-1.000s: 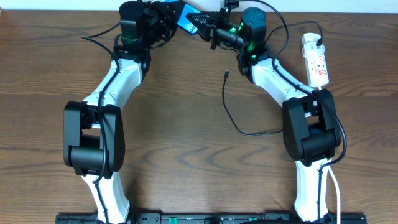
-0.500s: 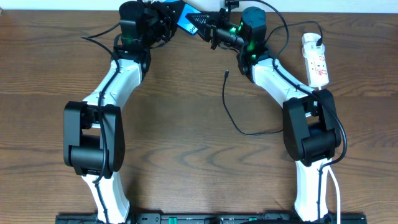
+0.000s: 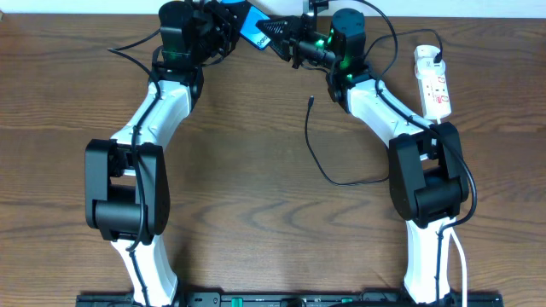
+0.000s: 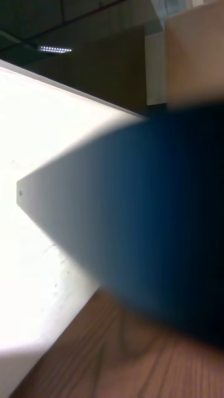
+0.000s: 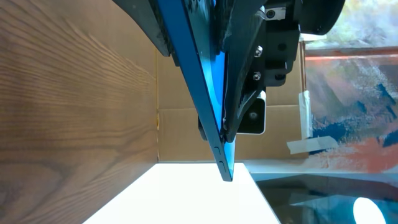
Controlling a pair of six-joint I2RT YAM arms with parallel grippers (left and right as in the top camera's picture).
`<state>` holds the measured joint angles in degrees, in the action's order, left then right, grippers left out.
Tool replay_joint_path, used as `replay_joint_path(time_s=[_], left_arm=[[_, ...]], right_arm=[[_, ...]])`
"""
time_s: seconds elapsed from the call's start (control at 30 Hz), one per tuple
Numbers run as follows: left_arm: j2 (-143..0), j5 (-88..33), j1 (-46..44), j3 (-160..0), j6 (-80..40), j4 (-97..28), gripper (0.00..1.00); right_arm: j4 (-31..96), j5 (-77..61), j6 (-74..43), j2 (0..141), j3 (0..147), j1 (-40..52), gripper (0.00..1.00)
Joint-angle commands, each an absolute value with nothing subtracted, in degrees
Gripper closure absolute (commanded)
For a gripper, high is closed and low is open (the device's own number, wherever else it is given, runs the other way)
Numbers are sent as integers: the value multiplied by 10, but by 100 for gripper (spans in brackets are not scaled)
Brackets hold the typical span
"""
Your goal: Plug charger to phone and switch on socket
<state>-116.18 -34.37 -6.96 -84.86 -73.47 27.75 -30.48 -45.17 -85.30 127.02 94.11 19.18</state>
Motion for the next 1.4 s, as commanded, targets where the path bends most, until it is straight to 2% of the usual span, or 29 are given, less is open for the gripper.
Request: replay_joint_path(time_s=[0.0,0.17,0.33,0.47,0.57,0.7,0.8,0.97,1.1,1.37], left_arm=[[-1156,-341,-61,-857,-723,288,93],[-1156,-341,-61,-857,-723,288,93],[-1156,-341,-61,-857,-723,288,92],[-1156,-341,-60,-857,-723,288,93],[-1156,-342,-56,-857,-723,288,93],[-1156,-354,-45,-857,-723,288,93],[-1156,-364,-35,-857,-723,288,93],[-1156,-373,-14,-857,-723,288,93],[-1156,-385,3,-857,-723,288,93],[-1156,-427,41,-857,-707,275,93]], right_arm=[[-304,-449,-836,1261,944,184,80],[-304,-449,-835,1261,944,184,76],[-304,-449,-832,1261,944,184,63],[-304,-449,-828,1261,944,184,61],[-300,-449,-821,1261,944,184,51],[-281,-449,-804,1261,944,183,42],[-272,-449,-791,1261,944,180,39],[-260,-450,-767,1261,944,174,26],[-227,-450,-736,1261,944,168,21],[-148,-459,-628,1261,944,154,17]])
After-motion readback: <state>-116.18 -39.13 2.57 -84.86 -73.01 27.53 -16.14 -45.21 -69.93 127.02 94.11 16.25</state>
